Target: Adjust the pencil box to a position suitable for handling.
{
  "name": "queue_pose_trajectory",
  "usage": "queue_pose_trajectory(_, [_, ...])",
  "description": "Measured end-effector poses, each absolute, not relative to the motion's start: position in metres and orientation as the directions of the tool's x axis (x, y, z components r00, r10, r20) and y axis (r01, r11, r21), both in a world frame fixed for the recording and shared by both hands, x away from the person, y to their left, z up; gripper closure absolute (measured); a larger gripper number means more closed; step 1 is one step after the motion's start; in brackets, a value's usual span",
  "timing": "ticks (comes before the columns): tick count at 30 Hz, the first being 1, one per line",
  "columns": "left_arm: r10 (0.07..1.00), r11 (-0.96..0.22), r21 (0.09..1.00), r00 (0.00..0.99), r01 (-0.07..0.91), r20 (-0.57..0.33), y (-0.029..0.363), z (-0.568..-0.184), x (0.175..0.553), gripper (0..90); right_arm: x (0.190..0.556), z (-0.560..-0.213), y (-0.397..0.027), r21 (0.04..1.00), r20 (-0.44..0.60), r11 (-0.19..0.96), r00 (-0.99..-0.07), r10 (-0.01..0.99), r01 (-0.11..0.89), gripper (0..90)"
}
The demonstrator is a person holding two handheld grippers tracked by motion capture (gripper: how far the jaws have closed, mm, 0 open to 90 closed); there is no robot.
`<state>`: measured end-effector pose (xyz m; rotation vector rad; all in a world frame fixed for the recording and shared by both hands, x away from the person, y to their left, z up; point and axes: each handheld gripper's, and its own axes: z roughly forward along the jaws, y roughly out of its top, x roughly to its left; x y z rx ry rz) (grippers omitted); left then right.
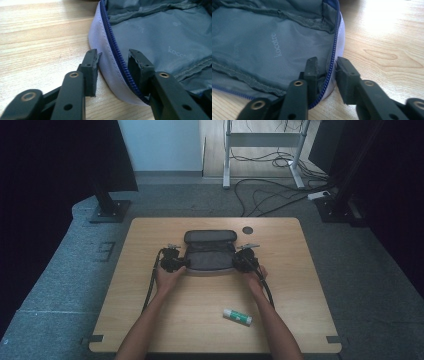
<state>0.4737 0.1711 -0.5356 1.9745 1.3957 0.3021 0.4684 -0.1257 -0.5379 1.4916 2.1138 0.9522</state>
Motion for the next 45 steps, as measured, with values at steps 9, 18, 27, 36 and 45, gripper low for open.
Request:
queue_pose_trajectory(9, [0.898,-0.184,0.659,0.398,0.729,-0.189,0.172,-0.536,0.474,70.5,0.467,-0.536,-0.125,0.717,0.051,0.219,-0.364,0.930,0.662,83.5])
queue_pose_trajectory(18, [0.895,-0.200,0.668,0.411,0.717,-0.174,0.172,-0.533,0.472,82.8,0.466,-0.535,-0.127,0.726,0.070,0.202,-0.363,0.929,0.658,85.8])
queue_pose_trajectory(27, [0.885,-0.216,0.670,0.433,0.710,-0.172,0.171,-0.529,0.468,85.9,0.459,-0.527,-0.129,0.745,0.065,0.199,-0.365,0.929,0.637,86.2])
queue_pose_trajectory(36, [0.872,-0.191,0.713,0.450,0.675,-0.192,0.177,-0.511,0.456,86.1,0.448,-0.509,-0.131,0.786,0.057,0.196,-0.385,0.921,0.587,86.3])
queue_pose_trajectory(45, [0.864,-0.189,0.736,0.466,0.650,-0.190,0.186,-0.497,0.444,86.4,0.433,-0.495,-0.125,0.817,0.043,0.202,-0.406,0.913,0.540,86.3])
